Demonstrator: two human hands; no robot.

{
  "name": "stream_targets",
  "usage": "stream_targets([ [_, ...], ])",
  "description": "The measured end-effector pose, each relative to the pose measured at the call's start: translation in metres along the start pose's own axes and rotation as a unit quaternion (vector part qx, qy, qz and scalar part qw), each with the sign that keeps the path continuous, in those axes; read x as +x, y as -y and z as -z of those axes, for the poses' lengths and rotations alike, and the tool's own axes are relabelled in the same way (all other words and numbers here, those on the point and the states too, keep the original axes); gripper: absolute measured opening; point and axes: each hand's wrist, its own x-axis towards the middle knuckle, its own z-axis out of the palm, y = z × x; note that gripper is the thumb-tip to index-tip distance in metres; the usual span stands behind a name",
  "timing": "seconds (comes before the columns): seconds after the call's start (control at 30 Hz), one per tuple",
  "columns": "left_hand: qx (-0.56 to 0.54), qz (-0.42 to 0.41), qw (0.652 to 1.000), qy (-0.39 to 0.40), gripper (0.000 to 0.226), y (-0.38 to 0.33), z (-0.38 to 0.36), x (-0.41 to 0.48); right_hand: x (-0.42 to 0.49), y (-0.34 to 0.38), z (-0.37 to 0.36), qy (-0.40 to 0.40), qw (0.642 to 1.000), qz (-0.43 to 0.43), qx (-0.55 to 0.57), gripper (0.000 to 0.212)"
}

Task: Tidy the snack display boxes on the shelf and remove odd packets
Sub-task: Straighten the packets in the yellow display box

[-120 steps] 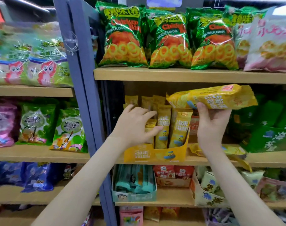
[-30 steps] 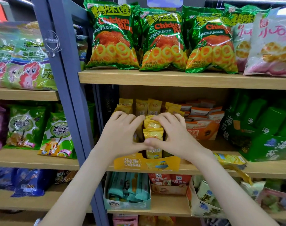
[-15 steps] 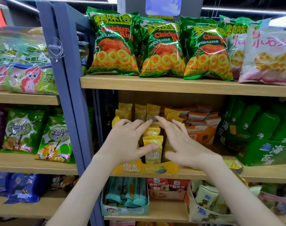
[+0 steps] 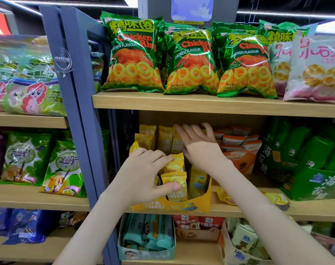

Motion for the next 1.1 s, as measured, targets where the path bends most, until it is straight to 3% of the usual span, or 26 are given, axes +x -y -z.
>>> stream_targets([
  [0.13, -0.003, 0.0, 1.0, 0.006, 0.08, 0.002, 0.0, 0.0, 0.008, 0.0, 0.002, 0.131, 0.99, -0.009, -0.054, 0.091],
  [0.23, -0.002, -0.002, 1.0, 0.002, 0.08, 0.001, 0.0, 0.0, 0.009, 0.004, 0.004, 0.143, 0.988, 0.004, -0.057, 0.093],
  [0.53, -0.022, 0.008, 1.0, 0.002, 0.079, 0.001, 0.0, -0.003, -0.02, 0.008, -0.006, -0.079, 0.993, 0.085, -0.015, 0.076],
  [0.7, -0.031, 0.008, 0.999, 0.015, 0.08, 0.0, 0.002, -0.005, -0.031, 0.01, -0.003, -0.056, 0.991, 0.078, 0.097, 0.077],
  [0.93, -0.028, -0.002, 1.0, 0.015, 0.08, 0.001, 0.001, -0.004, -0.026, 0.005, 0.01, 0.017, 0.976, 0.057, 0.21, 0.051],
  [1.0, -0.027, 0.0, 0.999, 0.021, 0.08, 0.002, 0.002, -0.001, -0.027, 0.003, 0.015, 0.007, 0.966, 0.027, 0.258, 0.05],
  [1.1, -0.025, 0.0, 0.999, 0.03, 0.078, 0.003, 0.004, 0.003, -0.029, -0.002, 0.023, -0.102, 0.956, 0.034, 0.274, 0.047],
])
